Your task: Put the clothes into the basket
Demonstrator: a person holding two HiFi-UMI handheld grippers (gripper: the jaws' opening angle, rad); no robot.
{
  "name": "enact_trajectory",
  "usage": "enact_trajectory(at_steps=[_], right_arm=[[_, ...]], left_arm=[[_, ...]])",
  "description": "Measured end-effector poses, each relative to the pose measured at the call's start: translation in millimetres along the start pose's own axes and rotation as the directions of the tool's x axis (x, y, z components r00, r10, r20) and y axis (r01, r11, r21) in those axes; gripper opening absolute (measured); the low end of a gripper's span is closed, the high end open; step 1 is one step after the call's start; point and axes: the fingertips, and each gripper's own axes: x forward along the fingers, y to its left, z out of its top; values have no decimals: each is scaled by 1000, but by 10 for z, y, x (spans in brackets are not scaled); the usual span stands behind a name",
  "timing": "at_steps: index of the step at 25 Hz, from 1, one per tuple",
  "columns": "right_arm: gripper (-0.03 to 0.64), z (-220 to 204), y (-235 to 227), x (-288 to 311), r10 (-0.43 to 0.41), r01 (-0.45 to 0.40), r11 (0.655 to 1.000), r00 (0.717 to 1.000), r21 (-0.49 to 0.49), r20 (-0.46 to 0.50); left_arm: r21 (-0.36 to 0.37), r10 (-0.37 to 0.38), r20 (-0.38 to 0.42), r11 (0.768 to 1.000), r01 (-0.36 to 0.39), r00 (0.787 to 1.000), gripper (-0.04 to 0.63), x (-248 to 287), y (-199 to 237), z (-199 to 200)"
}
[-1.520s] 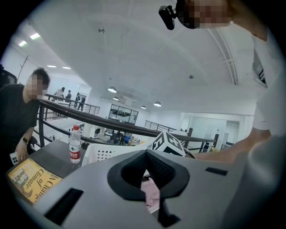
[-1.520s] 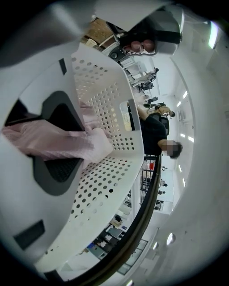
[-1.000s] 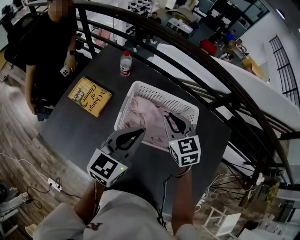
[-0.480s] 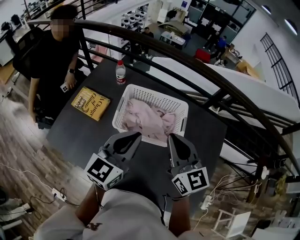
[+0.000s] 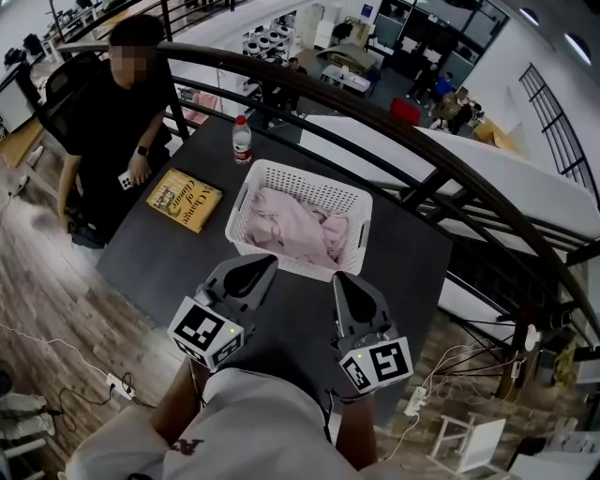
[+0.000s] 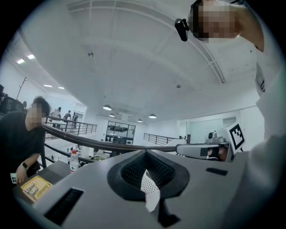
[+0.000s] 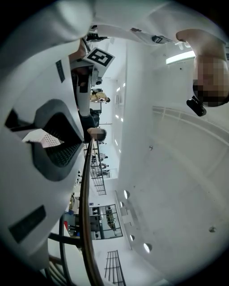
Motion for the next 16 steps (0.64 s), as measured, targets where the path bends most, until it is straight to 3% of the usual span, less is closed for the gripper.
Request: enact_trajectory(at_steps=[16], right_arm=[[19, 17, 37, -29, 8, -8, 1000, 1000, -17, -8]], left_arm=[[8, 2, -1, 1000, -2, 1000, 5, -35, -46, -6]])
